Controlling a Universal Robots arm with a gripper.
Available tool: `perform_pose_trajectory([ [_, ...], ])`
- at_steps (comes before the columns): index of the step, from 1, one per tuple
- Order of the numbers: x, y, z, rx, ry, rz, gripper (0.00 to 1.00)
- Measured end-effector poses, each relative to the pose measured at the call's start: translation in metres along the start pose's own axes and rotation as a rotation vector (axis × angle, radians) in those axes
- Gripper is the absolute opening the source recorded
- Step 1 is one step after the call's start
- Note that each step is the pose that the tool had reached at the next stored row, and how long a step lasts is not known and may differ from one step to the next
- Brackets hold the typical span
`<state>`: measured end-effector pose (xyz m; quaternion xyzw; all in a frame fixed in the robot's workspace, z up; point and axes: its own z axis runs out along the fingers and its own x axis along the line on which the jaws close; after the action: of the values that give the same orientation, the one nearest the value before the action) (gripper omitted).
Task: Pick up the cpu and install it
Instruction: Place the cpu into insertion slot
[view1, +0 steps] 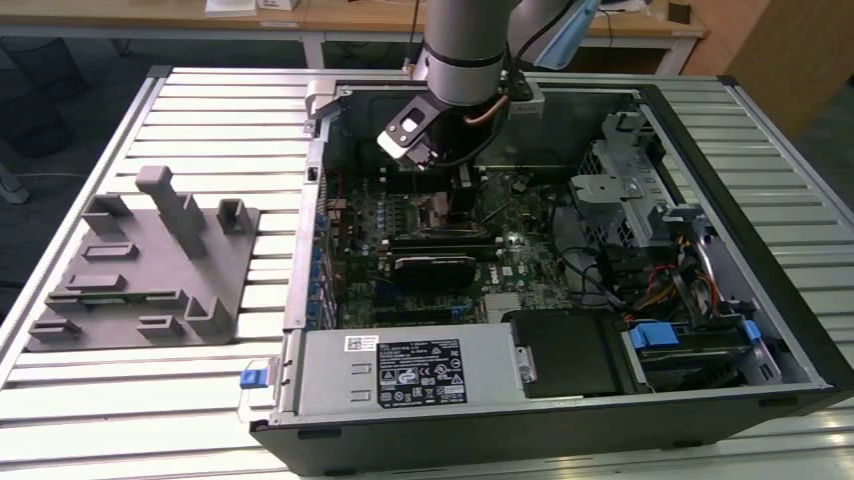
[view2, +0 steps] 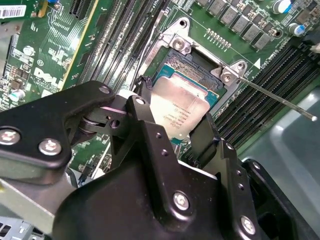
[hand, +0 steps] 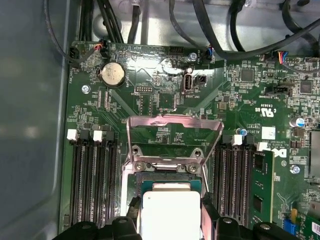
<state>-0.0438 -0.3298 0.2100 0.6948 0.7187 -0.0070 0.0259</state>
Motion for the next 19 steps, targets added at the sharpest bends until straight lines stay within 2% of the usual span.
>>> perform_pose_trajectory([
  [19, -0.0006, -0.0030, 0.0083, -0.0038, 0.0001, 0.000, 0.55],
])
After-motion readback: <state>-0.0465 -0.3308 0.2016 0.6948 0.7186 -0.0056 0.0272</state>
